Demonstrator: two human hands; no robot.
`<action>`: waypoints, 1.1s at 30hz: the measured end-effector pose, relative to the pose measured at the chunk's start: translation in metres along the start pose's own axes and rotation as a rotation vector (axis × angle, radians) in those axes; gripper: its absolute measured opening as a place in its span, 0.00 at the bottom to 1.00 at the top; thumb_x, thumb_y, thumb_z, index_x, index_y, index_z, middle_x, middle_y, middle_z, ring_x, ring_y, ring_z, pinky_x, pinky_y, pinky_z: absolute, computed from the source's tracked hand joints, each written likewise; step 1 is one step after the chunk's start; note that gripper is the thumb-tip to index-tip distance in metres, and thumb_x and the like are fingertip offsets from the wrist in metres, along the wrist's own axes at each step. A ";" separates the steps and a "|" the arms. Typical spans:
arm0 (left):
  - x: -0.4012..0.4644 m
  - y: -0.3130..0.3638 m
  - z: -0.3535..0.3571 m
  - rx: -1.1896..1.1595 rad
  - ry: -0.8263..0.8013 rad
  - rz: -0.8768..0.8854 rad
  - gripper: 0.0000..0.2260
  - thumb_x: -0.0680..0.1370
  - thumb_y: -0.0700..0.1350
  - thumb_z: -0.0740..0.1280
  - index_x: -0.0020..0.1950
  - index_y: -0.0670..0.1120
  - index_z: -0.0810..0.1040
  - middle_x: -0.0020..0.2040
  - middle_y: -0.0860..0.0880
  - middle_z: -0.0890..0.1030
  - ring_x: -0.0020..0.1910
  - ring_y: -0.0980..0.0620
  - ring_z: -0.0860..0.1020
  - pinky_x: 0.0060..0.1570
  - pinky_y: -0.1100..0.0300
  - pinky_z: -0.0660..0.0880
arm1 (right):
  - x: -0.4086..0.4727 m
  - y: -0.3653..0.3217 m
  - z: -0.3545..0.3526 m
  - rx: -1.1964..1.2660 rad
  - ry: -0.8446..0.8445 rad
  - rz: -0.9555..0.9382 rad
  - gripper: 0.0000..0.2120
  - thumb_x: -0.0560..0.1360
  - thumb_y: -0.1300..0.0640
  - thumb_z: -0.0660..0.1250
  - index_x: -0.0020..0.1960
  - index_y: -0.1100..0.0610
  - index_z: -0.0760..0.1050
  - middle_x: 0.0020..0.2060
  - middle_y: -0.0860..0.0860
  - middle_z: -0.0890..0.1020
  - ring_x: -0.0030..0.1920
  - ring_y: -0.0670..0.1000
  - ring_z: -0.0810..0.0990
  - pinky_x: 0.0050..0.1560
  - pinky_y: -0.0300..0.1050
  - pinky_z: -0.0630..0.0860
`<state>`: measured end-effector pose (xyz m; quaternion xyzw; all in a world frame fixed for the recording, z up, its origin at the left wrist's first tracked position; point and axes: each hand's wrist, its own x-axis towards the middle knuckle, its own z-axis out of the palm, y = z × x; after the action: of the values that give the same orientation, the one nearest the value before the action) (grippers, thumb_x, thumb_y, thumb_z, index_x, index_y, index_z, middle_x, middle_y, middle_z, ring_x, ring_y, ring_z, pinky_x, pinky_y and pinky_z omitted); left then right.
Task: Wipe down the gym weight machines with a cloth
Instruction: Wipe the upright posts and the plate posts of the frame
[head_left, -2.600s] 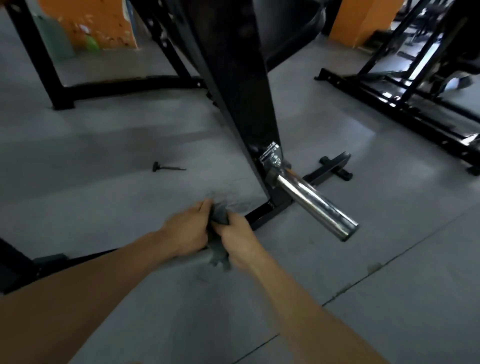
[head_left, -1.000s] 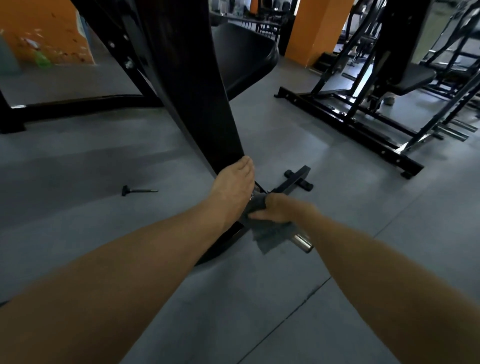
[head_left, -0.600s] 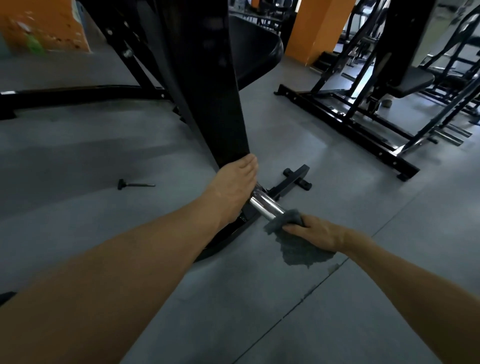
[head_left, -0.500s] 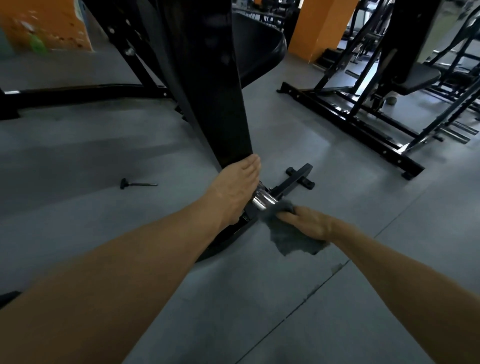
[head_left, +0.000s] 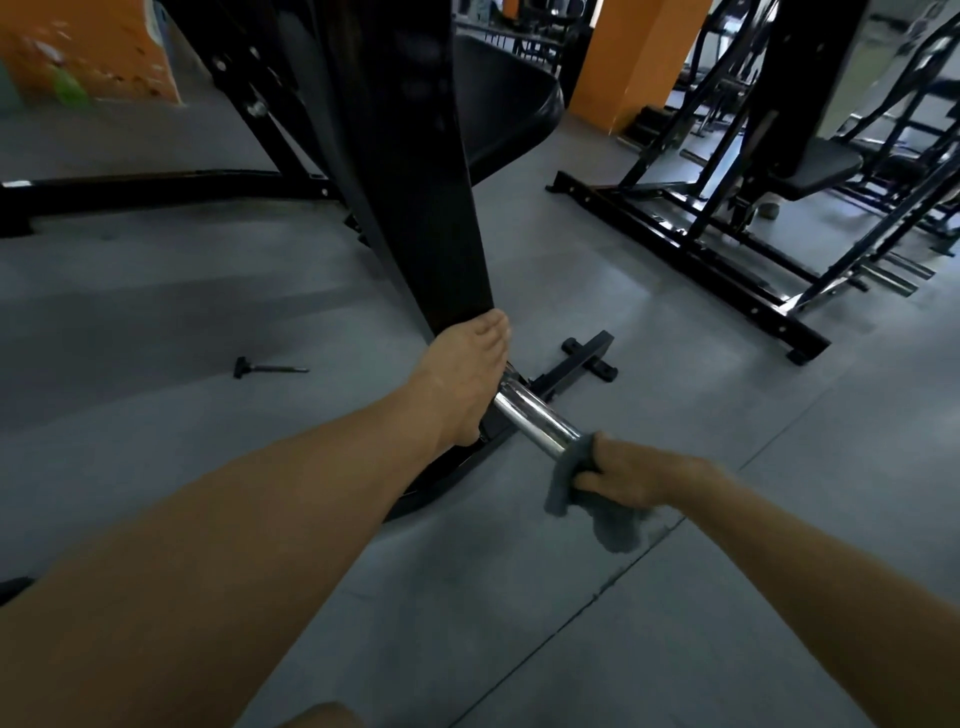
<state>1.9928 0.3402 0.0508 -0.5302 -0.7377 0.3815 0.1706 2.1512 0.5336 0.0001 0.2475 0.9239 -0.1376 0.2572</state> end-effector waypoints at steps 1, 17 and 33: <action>-0.001 -0.001 -0.002 -0.002 -0.004 0.000 0.42 0.81 0.65 0.51 0.81 0.37 0.41 0.82 0.36 0.42 0.82 0.38 0.42 0.79 0.43 0.39 | 0.008 -0.019 -0.005 -0.035 0.032 0.013 0.28 0.80 0.41 0.64 0.66 0.64 0.64 0.49 0.51 0.80 0.47 0.50 0.79 0.52 0.47 0.78; 0.011 -0.004 -0.026 -0.088 -0.035 0.022 0.32 0.80 0.61 0.58 0.78 0.44 0.66 0.76 0.43 0.68 0.75 0.42 0.64 0.77 0.47 0.54 | -0.065 -0.016 -0.005 0.382 0.053 0.176 0.19 0.80 0.52 0.58 0.62 0.64 0.77 0.57 0.66 0.82 0.51 0.61 0.81 0.56 0.55 0.78; 0.071 0.011 -0.071 -0.312 -0.097 -0.088 0.12 0.80 0.49 0.64 0.62 0.48 0.77 0.62 0.47 0.78 0.60 0.47 0.78 0.59 0.55 0.70 | -0.004 0.074 -0.097 1.233 0.104 -0.040 0.13 0.85 0.58 0.59 0.61 0.66 0.76 0.57 0.61 0.83 0.56 0.61 0.83 0.55 0.61 0.81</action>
<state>2.0201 0.4336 0.0779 -0.4985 -0.8178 0.2797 0.0670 2.1532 0.6313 0.0735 0.3396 0.6903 -0.6386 0.0189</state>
